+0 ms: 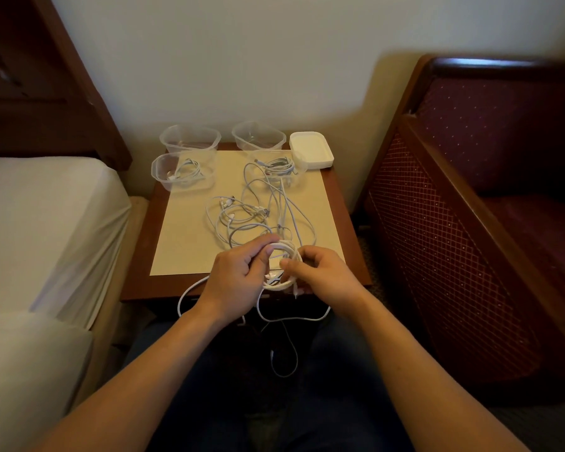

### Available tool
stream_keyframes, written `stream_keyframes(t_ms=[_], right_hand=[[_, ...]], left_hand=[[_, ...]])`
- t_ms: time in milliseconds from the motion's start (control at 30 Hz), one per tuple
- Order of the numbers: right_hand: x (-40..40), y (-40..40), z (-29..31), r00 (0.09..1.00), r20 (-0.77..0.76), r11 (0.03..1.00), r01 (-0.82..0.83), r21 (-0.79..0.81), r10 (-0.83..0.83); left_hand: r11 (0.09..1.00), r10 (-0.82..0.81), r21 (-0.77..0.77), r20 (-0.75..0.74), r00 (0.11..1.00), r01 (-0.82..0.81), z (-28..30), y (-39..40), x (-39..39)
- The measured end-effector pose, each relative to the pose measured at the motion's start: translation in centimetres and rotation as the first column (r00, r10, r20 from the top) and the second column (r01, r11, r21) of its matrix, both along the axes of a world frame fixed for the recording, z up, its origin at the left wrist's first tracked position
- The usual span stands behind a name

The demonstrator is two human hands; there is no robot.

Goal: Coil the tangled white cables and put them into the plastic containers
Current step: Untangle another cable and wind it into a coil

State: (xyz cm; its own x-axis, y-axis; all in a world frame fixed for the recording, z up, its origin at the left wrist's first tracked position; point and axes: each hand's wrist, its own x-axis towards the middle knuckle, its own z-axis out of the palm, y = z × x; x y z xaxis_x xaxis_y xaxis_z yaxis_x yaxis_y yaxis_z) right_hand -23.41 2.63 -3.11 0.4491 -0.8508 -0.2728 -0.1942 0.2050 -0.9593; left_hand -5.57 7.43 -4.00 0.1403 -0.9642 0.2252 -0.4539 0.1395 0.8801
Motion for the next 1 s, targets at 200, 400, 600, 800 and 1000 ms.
stream_keyframes(t_ms=[200,400,600,800,1000], right_hand=[[-0.9,0.2,-0.7,0.994,0.027,0.994,-0.109,-0.015,0.109],[-1.3,-1.3,1.4,0.931,-0.167,0.945,-0.326,0.017,0.324],[2.0,0.3,1.2,0.984,-0.046,0.981,-0.164,0.107,0.170],[5.3,0.5,0.6,0.973,-0.165,0.984,0.145,-0.099,-0.160],[6.1,-1.7,1.0,0.944,-0.163,0.951,0.261,-0.167,-0.288]], left_hand=[[0.997,0.049,0.061,-0.057,0.997,-0.045,0.0,0.0,1.4],[0.997,0.075,-0.021,0.031,0.997,-0.074,-0.3,-0.1,2.1],[0.956,0.197,-0.273,0.322,0.926,-0.109,-0.7,-0.7,2.1],[0.939,0.308,-0.230,0.237,0.921,-0.255,-0.7,-1.4,2.1],[0.953,0.277,0.176,-0.181,0.944,-0.246,0.4,-2.9,3.5]])
